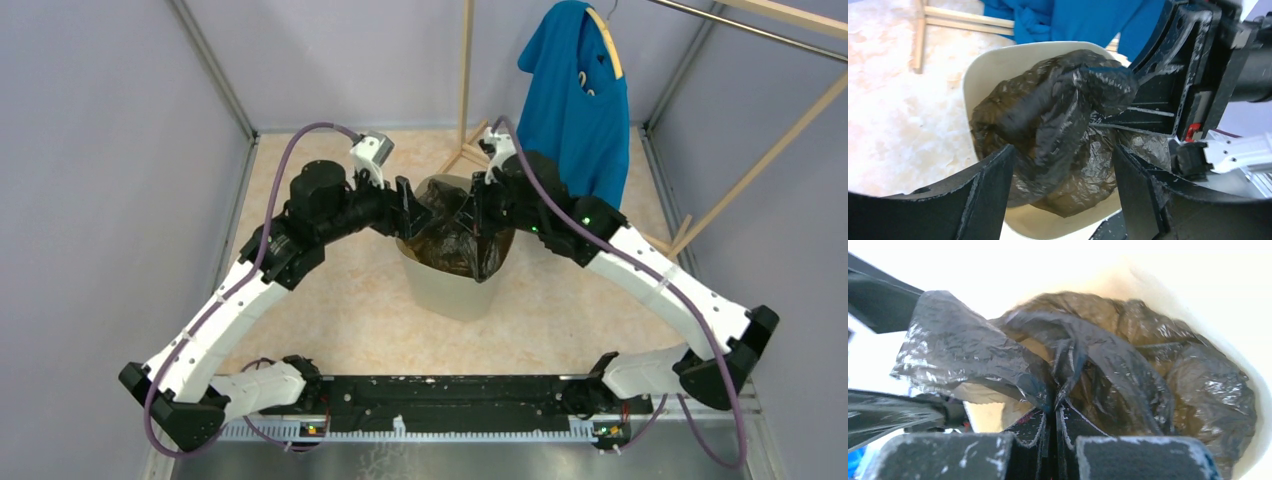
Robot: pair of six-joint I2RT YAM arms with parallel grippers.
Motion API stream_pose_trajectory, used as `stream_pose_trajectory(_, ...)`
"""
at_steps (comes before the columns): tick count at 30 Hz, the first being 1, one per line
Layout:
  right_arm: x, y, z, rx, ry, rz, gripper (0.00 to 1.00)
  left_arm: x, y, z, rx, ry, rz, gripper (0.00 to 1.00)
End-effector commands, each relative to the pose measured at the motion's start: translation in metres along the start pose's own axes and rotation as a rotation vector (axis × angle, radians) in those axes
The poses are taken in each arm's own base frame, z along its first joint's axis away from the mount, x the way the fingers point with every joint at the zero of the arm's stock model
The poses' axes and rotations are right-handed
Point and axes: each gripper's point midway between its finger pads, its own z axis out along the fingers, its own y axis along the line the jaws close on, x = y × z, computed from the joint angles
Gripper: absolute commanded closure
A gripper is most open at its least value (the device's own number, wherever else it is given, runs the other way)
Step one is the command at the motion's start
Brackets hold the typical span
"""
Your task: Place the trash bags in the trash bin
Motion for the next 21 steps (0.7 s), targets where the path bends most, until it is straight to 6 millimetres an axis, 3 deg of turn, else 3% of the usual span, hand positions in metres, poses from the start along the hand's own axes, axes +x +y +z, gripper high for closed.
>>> stream_pose_trajectory(1, -0.024, 0.034, -0.025, -0.181, -0.106, 0.069, 0.96, -0.033, -0.039, -0.022, 0.172, -0.131, -0.026, 0.2)
stream_pose_trajectory(5, -0.029, 0.047, -0.037, -0.265, -0.145, 0.078, 0.92, -0.039, -0.045, -0.037, 0.178, -0.166, -0.076, 0.12)
stream_pose_trajectory(9, -0.032, 0.051, -0.046, -0.304, -0.182, 0.074, 0.85, -0.033, -0.053, -0.034, 0.221, -0.126, -0.13, 0.08)
stream_pose_trajectory(12, -0.03, 0.049, -0.047, -0.3, -0.188, 0.062, 0.85, -0.039, -0.056, -0.038, 0.231, -0.141, -0.14, 0.11)
stream_pose_trajectory(16, -0.027, 0.037, -0.042, -0.242, -0.188, 0.055, 0.93, -0.066, -0.046, -0.063, 0.117, -0.22, -0.067, 0.14)
stream_pose_trajectory(19, -0.025, 0.032, -0.037, -0.214, -0.187, 0.052, 0.93, -0.081, -0.049, -0.076, 0.109, -0.254, -0.038, 0.24)
stream_pose_trajectory(21, -0.025, 0.031, -0.034, -0.212, -0.186, 0.051, 0.93, -0.077, -0.06, -0.074, 0.17, -0.222, -0.035, 0.32)
